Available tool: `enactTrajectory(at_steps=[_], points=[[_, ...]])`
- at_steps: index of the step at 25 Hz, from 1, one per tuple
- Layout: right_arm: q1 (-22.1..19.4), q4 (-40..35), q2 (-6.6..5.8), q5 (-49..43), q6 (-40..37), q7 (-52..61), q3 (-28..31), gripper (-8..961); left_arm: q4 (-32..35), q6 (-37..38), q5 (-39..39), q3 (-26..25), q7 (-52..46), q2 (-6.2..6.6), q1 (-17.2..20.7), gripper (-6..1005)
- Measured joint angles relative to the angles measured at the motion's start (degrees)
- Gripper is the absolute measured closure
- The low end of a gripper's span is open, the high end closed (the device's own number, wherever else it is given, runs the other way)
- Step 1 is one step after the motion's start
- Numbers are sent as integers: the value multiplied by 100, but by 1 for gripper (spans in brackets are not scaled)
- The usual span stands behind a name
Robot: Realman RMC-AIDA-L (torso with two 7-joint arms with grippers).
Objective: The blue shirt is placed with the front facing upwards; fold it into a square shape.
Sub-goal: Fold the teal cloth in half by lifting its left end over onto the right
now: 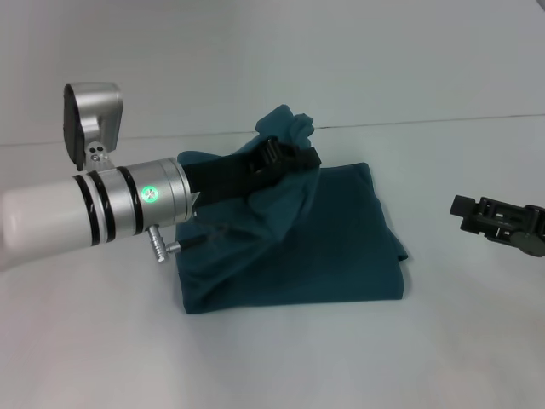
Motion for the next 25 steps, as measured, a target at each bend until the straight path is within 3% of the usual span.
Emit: enactTrajectory(at_steps=[9,14,19,25], points=[[4,0,8,-5,-14,0,3,179,-359,-354,-105,147,-7,4,-382,945],[-21,0,8,-5,-13,0,26,179,-418,-376,-267,113,-10,7,-367,730],[4,0,2,-4,4,0,12,179,-418,-341,-433,170,-12,14,-366,623],[6,0,8,-4,14,0,8,179,-374,-743,-374,789,-68,22,-425,495]])
